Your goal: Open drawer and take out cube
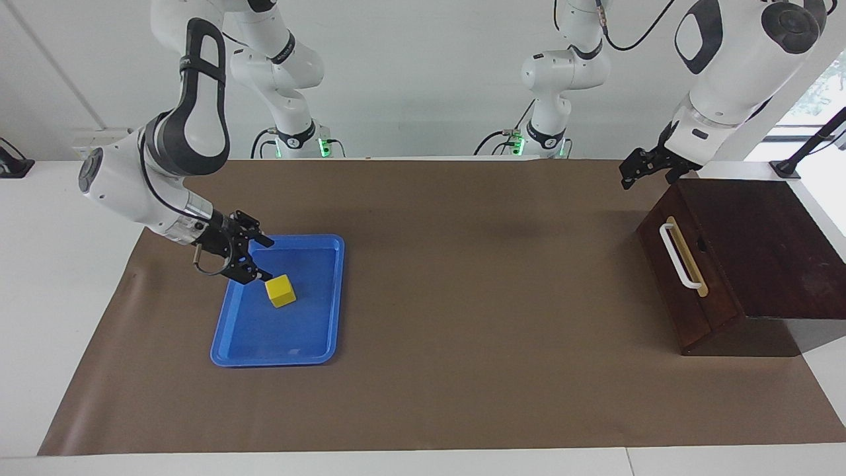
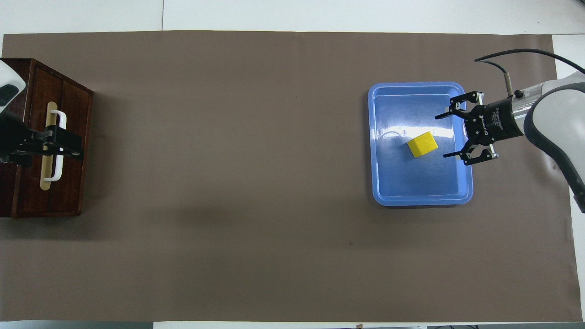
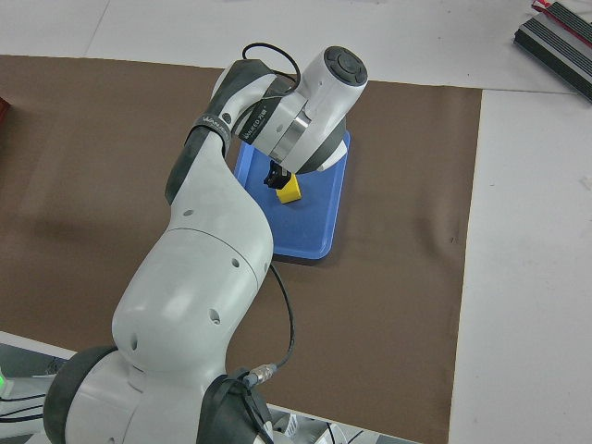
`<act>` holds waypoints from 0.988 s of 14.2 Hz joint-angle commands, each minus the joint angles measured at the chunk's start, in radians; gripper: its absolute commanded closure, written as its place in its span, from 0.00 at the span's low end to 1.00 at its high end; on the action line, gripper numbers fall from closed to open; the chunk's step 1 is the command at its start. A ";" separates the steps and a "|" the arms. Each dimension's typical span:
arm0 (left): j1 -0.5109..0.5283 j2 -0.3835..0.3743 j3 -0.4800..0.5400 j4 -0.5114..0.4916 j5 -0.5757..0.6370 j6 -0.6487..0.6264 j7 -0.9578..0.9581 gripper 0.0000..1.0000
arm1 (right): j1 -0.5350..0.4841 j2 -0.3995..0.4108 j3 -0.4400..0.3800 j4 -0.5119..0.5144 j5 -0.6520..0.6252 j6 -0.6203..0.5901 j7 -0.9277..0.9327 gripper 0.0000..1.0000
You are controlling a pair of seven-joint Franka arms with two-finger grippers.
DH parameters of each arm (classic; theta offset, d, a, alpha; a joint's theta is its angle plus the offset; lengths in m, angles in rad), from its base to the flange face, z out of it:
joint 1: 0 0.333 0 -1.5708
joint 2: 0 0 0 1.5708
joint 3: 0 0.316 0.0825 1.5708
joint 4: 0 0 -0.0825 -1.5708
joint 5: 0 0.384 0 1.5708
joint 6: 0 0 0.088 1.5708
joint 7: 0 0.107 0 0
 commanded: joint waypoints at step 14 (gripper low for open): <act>-0.018 -0.005 0.004 -0.014 -0.006 0.055 0.023 0.00 | -0.012 -0.315 0.129 0.123 -0.439 -0.281 -0.624 0.00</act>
